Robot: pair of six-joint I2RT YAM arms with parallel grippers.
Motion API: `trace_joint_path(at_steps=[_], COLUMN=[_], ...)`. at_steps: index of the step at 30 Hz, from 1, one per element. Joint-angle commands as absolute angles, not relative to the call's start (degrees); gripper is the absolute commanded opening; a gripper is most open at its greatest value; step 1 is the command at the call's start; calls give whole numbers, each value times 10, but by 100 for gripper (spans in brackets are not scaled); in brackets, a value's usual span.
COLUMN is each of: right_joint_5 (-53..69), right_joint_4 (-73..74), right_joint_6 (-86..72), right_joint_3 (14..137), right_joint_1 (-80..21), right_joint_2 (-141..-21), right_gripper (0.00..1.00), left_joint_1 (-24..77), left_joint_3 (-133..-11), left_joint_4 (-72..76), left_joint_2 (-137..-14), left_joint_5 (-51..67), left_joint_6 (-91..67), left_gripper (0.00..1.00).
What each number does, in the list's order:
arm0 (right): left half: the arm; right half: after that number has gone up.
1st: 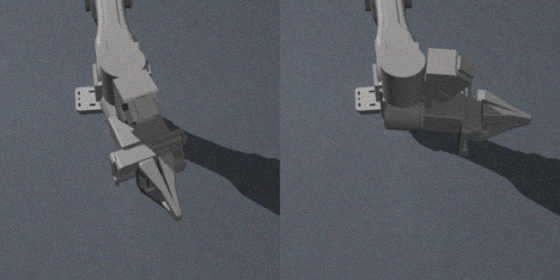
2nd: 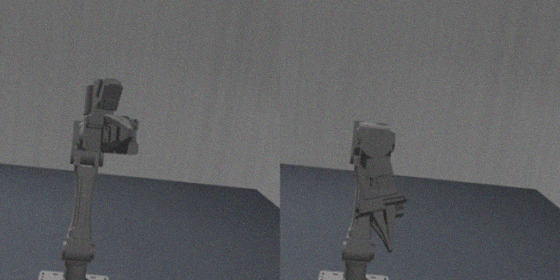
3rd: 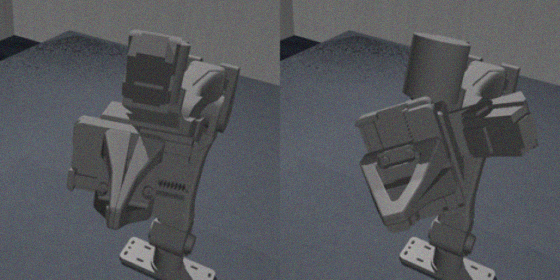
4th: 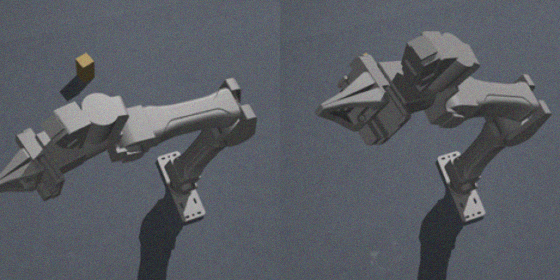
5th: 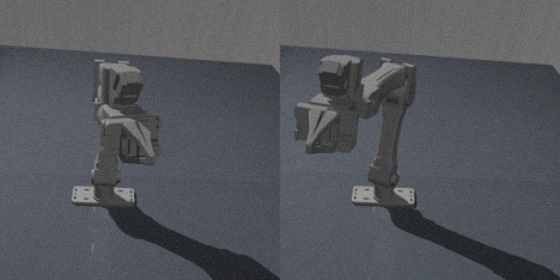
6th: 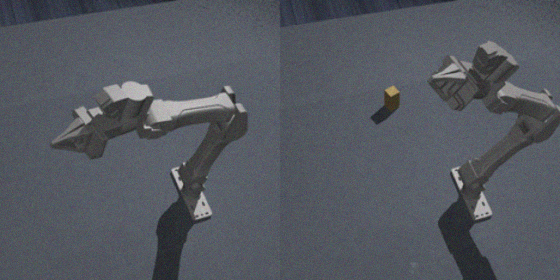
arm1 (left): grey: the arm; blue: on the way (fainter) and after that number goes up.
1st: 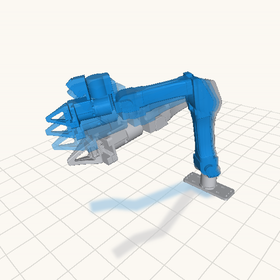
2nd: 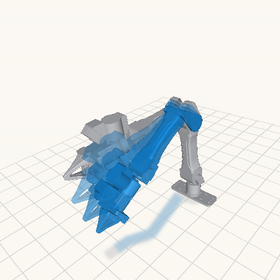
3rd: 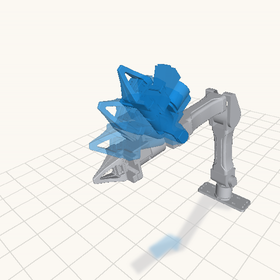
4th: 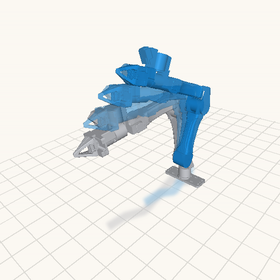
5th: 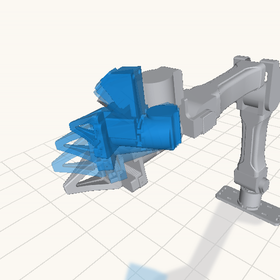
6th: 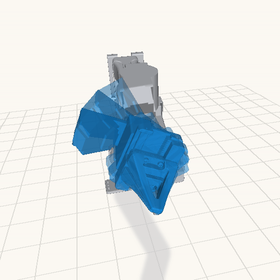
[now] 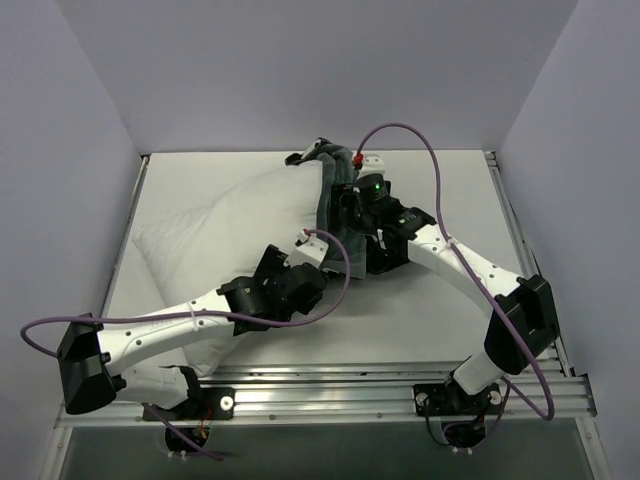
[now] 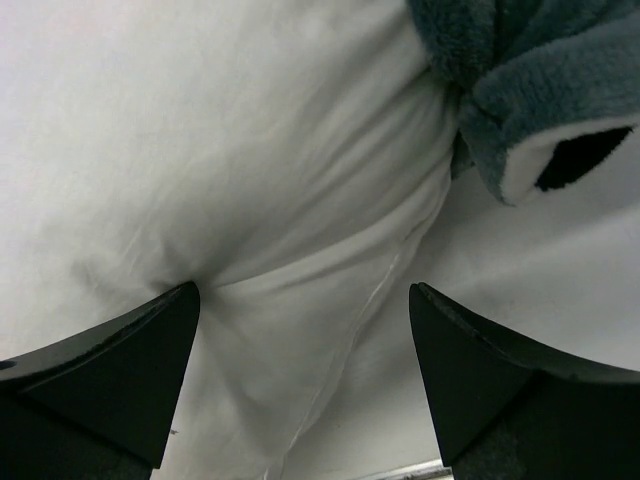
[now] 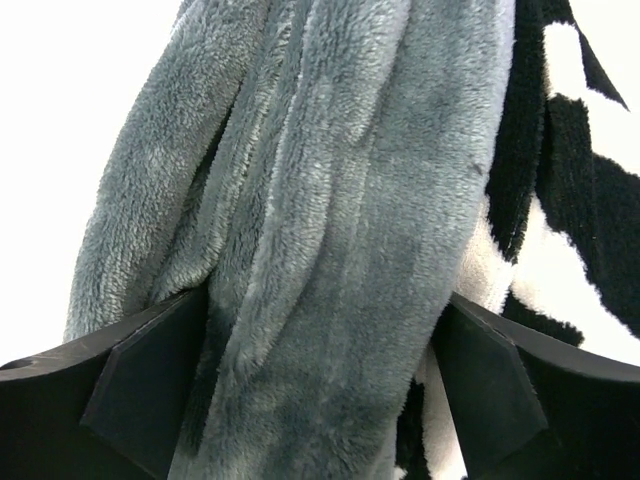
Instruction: Remove the pillowcase from the pillow
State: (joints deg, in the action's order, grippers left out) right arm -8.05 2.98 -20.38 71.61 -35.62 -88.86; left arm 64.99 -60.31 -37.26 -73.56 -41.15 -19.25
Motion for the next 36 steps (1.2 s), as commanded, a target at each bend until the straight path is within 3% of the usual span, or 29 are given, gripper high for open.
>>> trace_joint_path(at_steps=[1, 6, 14, 16, 17, 20, 21, 23, 24, 30, 32, 34, 36], right_joint_5=[-85, -77, 2, 18, 22, 23, 23, 24, 22, 2, -60, -139, -183], right_joint_4=[53, 67, 49, 34, 28, 16, 10, 5, 5, -11, -3, 39, 74], right_joint_6=[-198, -203, -243, -250, -257, -263, -268, -273, -277, -294, -293, -295, -300], right_joint_3=[709, 691, 637, 619, 614, 609, 610, 613, 616, 630, 637, 640, 646], right_joint_1=[-354, -354, -366, -371, -374, -385, -394, -405, -410, -451, -457, -456, -446], right_joint_2=[-852, -806, -764, -761, -762, -773, -778, -787, -792, -825, -849, -880, -895], right_gripper=[88, 97, 100, 100, 100, 100, 100, 100, 100, 100, 99, 90, 58], left_joint_1=[649, 635, 570, 558, 555, 544, 542, 542, 541, 541, 541, 541, 539], left_joint_3=[-617, -606, -546, -536, -529, -528, -530, -533, -536, -555, -570, -590, -602], left_joint_4=[-334, -309, -243, -222, -217, -212, -214, -214, -218, -249, -261, -286, -314], left_joint_2=[-741, -771, -789, -790, -791, -796, -798, -798, -797, -770, -759, -742, -721], left_joint_5=[-547, -563, -461, -447, -434, -420, -418, -412, -411, -404, -402, -405, -414], left_joint_6=[-183, -208, -263, -266, -267, -269, -270, -268, -269, -269, -269, -271, -272], left_gripper=[94, 94, 98, 86, 72, 44, 24, 7, 3, 2, 2, 2, 2])
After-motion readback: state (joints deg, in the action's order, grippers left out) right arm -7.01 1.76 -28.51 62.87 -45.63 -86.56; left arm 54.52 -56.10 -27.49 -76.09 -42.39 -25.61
